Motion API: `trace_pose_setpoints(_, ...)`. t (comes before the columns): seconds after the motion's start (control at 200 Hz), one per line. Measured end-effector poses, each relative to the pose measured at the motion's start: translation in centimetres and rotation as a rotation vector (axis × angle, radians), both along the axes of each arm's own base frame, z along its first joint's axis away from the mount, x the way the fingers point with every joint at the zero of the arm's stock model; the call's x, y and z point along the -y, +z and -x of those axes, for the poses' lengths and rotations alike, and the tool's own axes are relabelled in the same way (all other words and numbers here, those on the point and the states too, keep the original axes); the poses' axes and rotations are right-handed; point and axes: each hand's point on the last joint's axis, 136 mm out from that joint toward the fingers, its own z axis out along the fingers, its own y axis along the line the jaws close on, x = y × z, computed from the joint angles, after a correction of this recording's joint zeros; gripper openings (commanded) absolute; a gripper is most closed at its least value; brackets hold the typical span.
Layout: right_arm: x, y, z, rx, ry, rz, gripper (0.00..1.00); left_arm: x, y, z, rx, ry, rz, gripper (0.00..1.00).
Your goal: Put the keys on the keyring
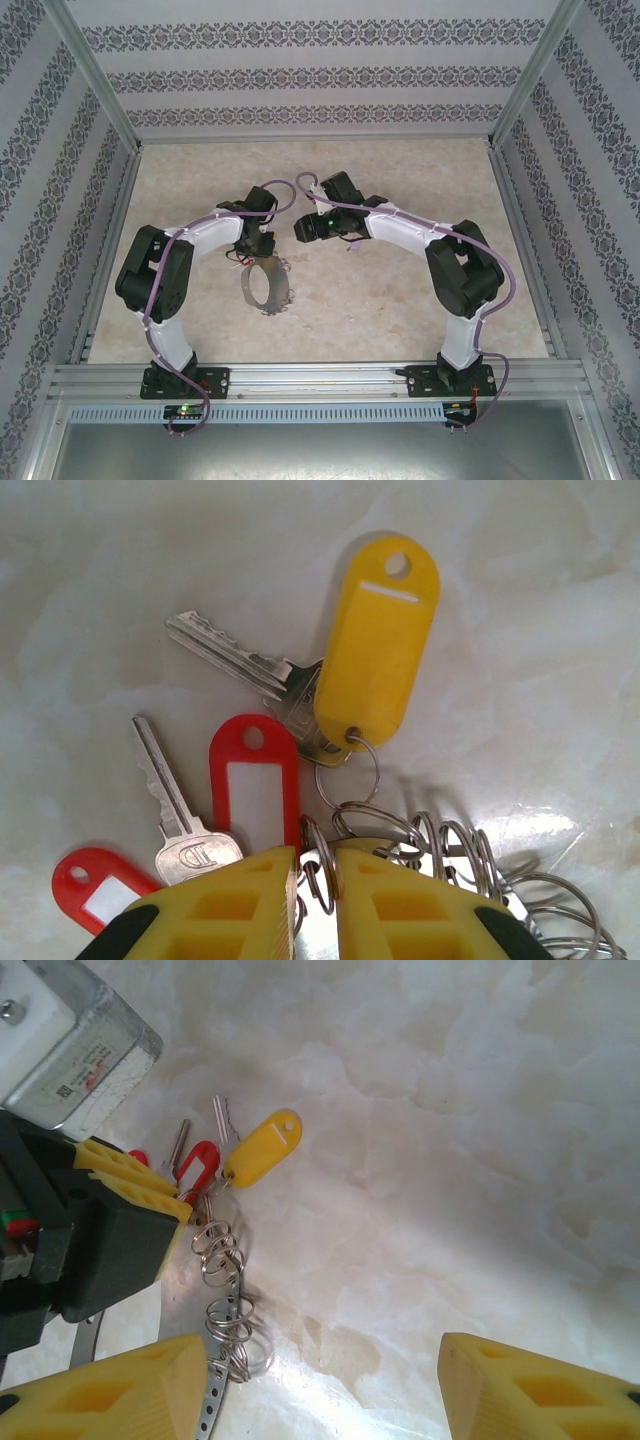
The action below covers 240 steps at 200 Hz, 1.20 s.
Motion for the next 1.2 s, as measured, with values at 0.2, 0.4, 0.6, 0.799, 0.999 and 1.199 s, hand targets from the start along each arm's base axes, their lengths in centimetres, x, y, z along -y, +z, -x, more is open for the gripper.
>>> trace_pose_setpoints(0.2, 0.0, 0.3, 0.0, 0.009, -0.002, -0.003, 0.62, 0.0, -0.2, 0.0, -0.005, -0.001, -0.003, 0.10)
trace_pose_setpoints(0.4, 0.2, 0.4, 0.1, 0.013, -0.004, -0.003, 0.62, -0.1, -0.1, 0.0, -0.002, 0.000, -0.004, 0.02)
trace_pose_setpoints(0.6, 0.6, 0.9, 0.7, 0.034, -0.004, -0.017, 0.63, -0.2, 1.0, 0.3, 0.007, -0.004, 0.000, 0.00)
trace_pose_setpoints(0.799, 1.4, 3.4, 1.8, 0.124, 0.010, -0.065, 0.62, 1.0, 5.5, 0.5, 0.094, -0.071, 0.087, 0.00)
trace_pose_setpoints(0.999, 2.2, 8.4, 3.3, 0.308, 0.062, -0.135, 0.62, 3.2, 11.4, 1.6, 0.229, -0.207, 0.242, 0.00)
trace_pose_setpoints(1.199, 3.3, 12.3, 6.4, 0.474, 0.151, -0.211, 0.60, 5.8, 16.9, 4.4, 0.400, -0.416, 0.425, 0.00)
